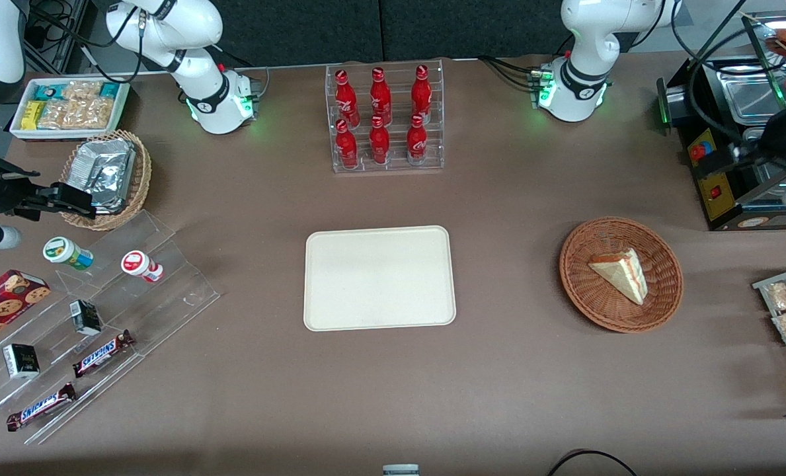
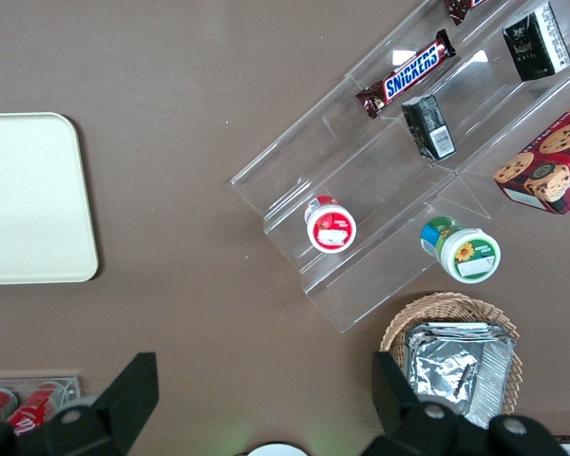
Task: Place sandwich from basket to tray
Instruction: 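Move the left gripper over the wicker basket above the wrapped sandwich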
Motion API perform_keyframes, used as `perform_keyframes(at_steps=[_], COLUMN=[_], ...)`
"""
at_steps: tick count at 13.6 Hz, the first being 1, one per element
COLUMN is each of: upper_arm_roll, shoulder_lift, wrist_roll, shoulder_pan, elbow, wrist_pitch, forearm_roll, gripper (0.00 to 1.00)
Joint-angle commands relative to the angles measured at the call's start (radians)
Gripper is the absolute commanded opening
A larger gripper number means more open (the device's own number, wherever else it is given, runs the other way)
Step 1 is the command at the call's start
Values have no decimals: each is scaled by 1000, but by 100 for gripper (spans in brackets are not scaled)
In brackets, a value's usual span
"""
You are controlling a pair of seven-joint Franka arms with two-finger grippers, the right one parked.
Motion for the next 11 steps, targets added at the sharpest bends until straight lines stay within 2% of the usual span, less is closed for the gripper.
perform_keyframes(at_steps=[1, 3, 7, 11], upper_arm_roll=[3, 5, 3, 3], shoulder_lift=[-15, -35, -81, -93], wrist_roll=[-139, -184, -388, -520], shoulder_pan=[-8, -8, -9, -8], elbow=[-82, -202, -453, -624], wrist_pitch=[70, 205, 487, 719], forearm_roll=[17, 32, 48, 48], gripper=[100, 100, 100, 100])
